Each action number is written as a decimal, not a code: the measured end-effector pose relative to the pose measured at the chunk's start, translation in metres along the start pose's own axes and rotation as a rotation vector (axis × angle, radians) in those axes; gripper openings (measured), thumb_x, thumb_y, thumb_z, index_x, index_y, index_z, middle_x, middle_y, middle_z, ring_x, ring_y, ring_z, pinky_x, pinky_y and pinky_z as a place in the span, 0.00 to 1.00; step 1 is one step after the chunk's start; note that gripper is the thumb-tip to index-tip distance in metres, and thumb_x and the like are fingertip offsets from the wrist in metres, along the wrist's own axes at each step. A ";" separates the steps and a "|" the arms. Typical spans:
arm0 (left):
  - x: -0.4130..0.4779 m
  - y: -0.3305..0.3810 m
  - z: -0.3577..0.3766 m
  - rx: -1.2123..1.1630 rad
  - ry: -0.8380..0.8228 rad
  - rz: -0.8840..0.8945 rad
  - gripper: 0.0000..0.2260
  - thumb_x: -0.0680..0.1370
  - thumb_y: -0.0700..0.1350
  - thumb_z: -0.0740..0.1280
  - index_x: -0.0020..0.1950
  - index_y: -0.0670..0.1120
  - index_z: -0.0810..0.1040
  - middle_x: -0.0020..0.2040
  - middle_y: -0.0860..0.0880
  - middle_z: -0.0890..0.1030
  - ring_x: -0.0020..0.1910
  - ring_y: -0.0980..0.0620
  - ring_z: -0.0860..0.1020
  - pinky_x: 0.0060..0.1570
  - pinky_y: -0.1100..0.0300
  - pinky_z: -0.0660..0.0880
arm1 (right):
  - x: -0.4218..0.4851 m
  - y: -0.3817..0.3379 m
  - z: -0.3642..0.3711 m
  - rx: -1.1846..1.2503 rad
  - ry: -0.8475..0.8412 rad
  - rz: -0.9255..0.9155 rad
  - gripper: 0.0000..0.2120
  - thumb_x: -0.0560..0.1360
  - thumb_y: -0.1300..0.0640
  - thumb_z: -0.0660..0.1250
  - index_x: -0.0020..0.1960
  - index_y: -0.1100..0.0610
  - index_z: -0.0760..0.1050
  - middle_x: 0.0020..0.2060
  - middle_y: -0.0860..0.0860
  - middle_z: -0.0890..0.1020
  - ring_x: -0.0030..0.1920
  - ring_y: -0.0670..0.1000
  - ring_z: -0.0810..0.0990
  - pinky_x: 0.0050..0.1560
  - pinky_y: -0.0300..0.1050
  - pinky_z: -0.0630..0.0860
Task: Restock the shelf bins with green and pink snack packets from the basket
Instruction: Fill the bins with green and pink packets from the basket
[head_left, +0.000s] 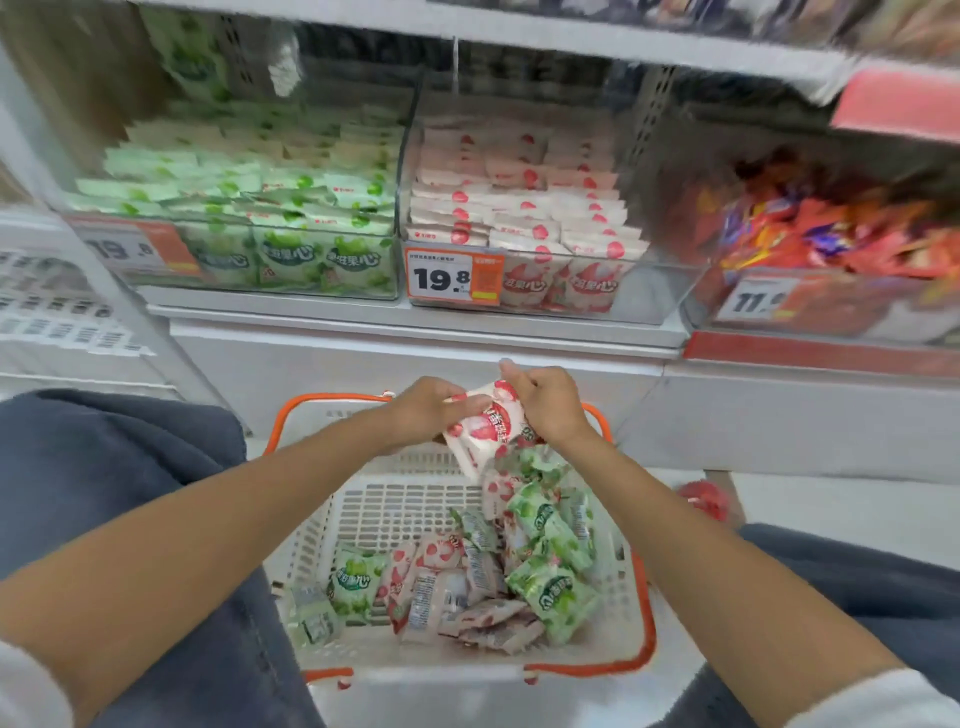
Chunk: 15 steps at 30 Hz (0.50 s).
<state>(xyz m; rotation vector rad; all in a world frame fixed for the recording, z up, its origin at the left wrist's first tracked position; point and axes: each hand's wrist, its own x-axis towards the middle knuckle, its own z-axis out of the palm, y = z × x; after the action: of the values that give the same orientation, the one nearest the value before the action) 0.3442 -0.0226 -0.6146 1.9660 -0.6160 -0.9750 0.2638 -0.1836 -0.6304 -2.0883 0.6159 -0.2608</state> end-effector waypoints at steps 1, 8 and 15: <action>-0.004 0.013 -0.001 -0.046 0.007 0.000 0.18 0.79 0.52 0.67 0.42 0.37 0.79 0.32 0.49 0.79 0.32 0.55 0.75 0.33 0.67 0.73 | 0.002 -0.007 -0.007 0.035 0.048 0.015 0.30 0.79 0.46 0.64 0.24 0.55 0.56 0.22 0.52 0.60 0.25 0.50 0.59 0.32 0.47 0.58; -0.017 0.073 -0.001 -0.611 0.050 0.002 0.15 0.74 0.46 0.74 0.57 0.40 0.80 0.50 0.43 0.85 0.47 0.49 0.83 0.50 0.55 0.81 | 0.001 -0.057 -0.048 0.204 0.393 0.002 0.26 0.82 0.52 0.60 0.27 0.55 0.59 0.22 0.49 0.62 0.24 0.46 0.60 0.27 0.40 0.58; -0.022 0.128 -0.030 0.650 0.161 0.285 0.13 0.65 0.46 0.80 0.44 0.50 0.78 0.39 0.54 0.79 0.38 0.53 0.76 0.31 0.66 0.67 | 0.003 -0.081 -0.099 0.199 -0.148 -0.122 0.20 0.72 0.65 0.71 0.63 0.57 0.75 0.53 0.53 0.82 0.55 0.49 0.80 0.56 0.42 0.77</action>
<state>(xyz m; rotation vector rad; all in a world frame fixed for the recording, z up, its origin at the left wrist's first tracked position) 0.3482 -0.0613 -0.4869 2.3893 -1.1902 -0.4587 0.2520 -0.2193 -0.5079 -1.9351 0.3595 -0.2246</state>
